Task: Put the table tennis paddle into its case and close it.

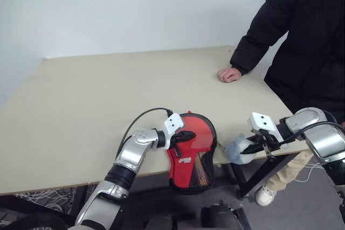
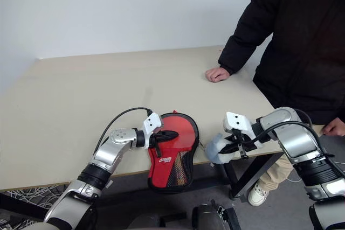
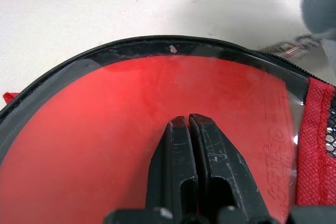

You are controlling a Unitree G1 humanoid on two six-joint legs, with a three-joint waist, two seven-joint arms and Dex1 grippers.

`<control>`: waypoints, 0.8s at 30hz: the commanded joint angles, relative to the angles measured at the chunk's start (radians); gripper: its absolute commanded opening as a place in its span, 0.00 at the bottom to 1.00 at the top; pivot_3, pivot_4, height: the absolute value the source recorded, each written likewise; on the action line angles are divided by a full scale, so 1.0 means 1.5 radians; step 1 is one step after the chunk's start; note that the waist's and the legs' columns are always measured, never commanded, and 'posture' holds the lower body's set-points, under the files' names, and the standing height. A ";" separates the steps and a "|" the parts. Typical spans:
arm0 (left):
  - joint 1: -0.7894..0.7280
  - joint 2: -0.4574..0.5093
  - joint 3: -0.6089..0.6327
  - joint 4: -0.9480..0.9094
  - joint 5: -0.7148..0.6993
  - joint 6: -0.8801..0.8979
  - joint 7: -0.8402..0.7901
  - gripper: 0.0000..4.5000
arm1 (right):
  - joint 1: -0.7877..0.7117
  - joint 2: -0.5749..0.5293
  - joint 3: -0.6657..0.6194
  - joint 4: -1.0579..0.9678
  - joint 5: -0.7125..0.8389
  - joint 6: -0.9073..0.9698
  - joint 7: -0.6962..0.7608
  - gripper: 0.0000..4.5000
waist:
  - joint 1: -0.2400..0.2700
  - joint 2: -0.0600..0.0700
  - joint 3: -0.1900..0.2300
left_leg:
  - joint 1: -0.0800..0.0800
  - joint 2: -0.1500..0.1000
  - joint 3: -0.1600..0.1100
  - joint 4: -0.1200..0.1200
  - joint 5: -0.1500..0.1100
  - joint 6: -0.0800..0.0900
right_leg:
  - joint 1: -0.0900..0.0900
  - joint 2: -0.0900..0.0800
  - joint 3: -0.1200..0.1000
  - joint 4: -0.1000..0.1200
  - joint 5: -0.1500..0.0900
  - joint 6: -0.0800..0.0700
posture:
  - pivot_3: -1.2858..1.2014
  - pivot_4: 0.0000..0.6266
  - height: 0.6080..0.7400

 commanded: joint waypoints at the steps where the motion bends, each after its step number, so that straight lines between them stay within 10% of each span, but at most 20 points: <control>1: 0.016 0.012 -0.016 0.040 0.025 0.019 -0.002 0.00 | 0.021 -0.034 -0.016 -0.056 0.034 -0.006 0.033 0.07 | 0.000 -0.001 0.000 | 0.000 0.000 0.000 0.000 0.000 0.000 | 0.000 0.000 0.000 0.000 0.000 0.000 | 0.52 0.00 1.00; 24: 0.016 0.010 -0.016 0.039 0.026 0.019 0.000 0.00 | 0.145 -0.101 -0.003 -0.203 0.096 -0.025 0.055 0.07 | 0.016 -0.001 0.000 | -0.001 0.000 -0.001 0.000 -0.004 0.002 | 0.001 0.000 -0.001 -0.003 -0.002 0.004 | 0.52 0.00 1.00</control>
